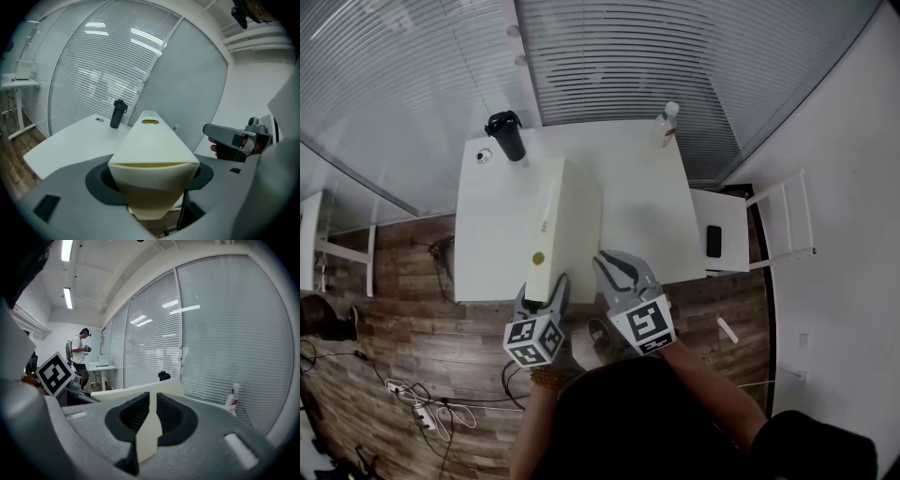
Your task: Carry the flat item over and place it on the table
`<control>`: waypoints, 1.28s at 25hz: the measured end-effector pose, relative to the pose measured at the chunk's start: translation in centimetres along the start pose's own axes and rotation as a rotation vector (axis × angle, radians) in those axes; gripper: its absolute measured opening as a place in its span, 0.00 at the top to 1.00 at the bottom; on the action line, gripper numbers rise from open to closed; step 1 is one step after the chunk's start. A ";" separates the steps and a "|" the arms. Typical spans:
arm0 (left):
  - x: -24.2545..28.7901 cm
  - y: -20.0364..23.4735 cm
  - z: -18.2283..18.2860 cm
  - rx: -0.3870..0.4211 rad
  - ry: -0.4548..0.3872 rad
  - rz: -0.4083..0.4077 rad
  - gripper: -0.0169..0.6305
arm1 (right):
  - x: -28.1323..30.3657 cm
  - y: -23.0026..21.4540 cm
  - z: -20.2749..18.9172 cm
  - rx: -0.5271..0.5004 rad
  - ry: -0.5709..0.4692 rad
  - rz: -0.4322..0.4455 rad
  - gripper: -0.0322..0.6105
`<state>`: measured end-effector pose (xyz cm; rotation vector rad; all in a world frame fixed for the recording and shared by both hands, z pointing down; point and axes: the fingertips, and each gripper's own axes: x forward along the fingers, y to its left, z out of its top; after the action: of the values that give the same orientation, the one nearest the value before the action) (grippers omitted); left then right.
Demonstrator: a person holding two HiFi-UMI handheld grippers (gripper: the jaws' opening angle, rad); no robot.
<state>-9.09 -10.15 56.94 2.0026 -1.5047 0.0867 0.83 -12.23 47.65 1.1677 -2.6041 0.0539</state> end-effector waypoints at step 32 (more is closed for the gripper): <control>3.0 1.7 -0.9 -0.229 0.092 -0.020 0.48 | 2.1 6.8 -7.7 -0.348 0.267 0.249 0.63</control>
<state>-9.28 -12.49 59.66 1.8064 -1.3715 -0.0014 -3.64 -8.00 56.18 0.6650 -2.3822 -0.1742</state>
